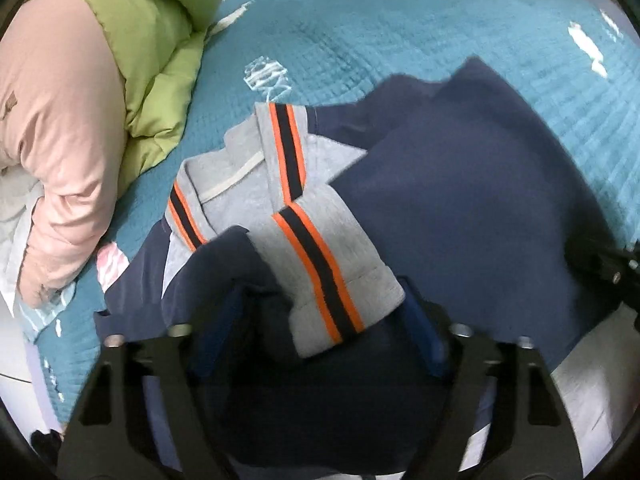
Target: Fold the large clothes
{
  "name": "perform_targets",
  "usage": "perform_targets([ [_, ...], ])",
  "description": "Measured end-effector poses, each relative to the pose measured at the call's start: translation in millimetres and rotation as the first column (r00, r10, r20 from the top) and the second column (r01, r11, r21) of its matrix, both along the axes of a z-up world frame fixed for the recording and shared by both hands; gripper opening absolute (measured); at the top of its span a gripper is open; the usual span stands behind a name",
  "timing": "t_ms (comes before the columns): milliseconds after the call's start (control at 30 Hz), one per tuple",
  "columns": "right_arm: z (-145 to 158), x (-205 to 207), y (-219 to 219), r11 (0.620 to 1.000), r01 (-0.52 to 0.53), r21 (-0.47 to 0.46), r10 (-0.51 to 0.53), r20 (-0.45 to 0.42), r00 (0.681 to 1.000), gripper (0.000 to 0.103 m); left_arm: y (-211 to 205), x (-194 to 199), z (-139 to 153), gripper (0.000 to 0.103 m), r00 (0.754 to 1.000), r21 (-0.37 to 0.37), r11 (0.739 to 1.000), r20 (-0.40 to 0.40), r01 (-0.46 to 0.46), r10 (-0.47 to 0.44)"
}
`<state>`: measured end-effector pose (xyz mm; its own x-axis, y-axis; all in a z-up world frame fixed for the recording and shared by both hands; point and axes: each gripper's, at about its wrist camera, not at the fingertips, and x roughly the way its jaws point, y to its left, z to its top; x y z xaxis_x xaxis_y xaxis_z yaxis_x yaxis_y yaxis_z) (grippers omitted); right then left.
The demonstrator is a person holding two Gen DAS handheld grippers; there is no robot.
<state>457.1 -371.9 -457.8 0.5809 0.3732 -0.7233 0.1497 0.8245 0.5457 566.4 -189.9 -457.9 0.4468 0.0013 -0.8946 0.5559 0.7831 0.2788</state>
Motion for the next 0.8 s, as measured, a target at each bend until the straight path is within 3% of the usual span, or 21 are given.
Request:
perform_targets([
  [67,0,-1,-1,1.000,-0.002,0.003,0.002,0.001,1.000,0.000,14,5,16,0.034,0.998,-0.101,0.993,-0.007,-0.060,0.060],
  [100,0,0,0,1.000,-0.003,0.002,0.003,0.002,1.000,0.000,26,8,26,0.026,0.996,-0.170,0.981,-0.014,-0.091,0.090],
  [133,0,0,0,1.000,-0.003,0.003,0.003,0.001,1.000,0.000,42,11,38,0.009,0.993,-0.249,0.961,-0.015,-0.121,0.121],
  [200,-1,0,-1,1.000,0.000,0.008,0.000,0.001,1.000,0.000,75,15,56,0.009,0.981,-0.368,0.910,-0.035,-0.191,0.192],
  [267,-1,0,-1,1.000,0.000,0.009,0.000,0.002,1.000,0.000,112,16,69,0.009,0.964,-0.476,0.840,-0.086,-0.261,0.251],
  [333,-1,0,-1,1.000,0.000,0.007,0.000,0.002,1.000,0.000,153,11,77,0.009,0.945,-0.570,0.758,-0.121,-0.316,0.303],
  [367,-1,0,-1,1.000,0.000,0.004,0.000,0.003,1.000,0.000,182,6,79,0.009,0.930,-0.628,0.694,-0.150,-0.352,0.335],
  [400,-2,0,-1,1.000,0.000,0.003,0.000,0.003,1.000,0.000,202,2,78,0.009,0.916,-0.660,0.648,-0.173,-0.381,0.363],
  [467,-2,0,-1,1.000,0.001,0.001,-0.001,0.005,1.000,0.000,246,-3,65,0.009,0.884,-0.700,0.562,-0.229,-0.440,0.407],
  [500,-2,0,0,1.000,0.000,-0.001,0.000,0.007,1.000,0.000,264,-4,55,0.009,0.858,-0.691,0.535,-0.258,-0.485,0.445],
  [533,-1,0,0,1.000,0.001,-0.002,-0.001,0.008,1.000,0.000,286,-5,41,0.009,0.812,-0.670,0.494,-0.303,-0.554,0.499],
  [600,-1,-1,0,1.000,0.002,-0.004,-0.001,0.011,1.000,0.000,310,-8,21,0.013,0.758,-0.650,0.435,-0.363,-0.623,0.542],
  [633,-1,-1,0,1.000,0.001,-0.005,-0.001,0.012,1.000,0.000,322,-11,10,0.013,0.715,-0.612,0.418,-0.389,-0.672,0.581],
  [667,-1,-1,0,1.000,0.001,-0.007,-0.001,0.013,1.000,0.000,326,-13,5,0.013,0.708,-0.598,0.423,-0.391,-0.681,0.587],
  [733,1,-1,1,1.000,0.002,-0.021,-0.001,0.014,1.000,0.000,326,-18,11,0.017,0.725,-0.603,0.448,-0.353,-0.660,0.592],
  [800,9,-1,6,0.998,0.005,-0.061,-0.004,0.011,1.000,0.000,315,-22,26,0.019,0.765,-0.621,0.497,-0.287,-0.607,0.576],
])
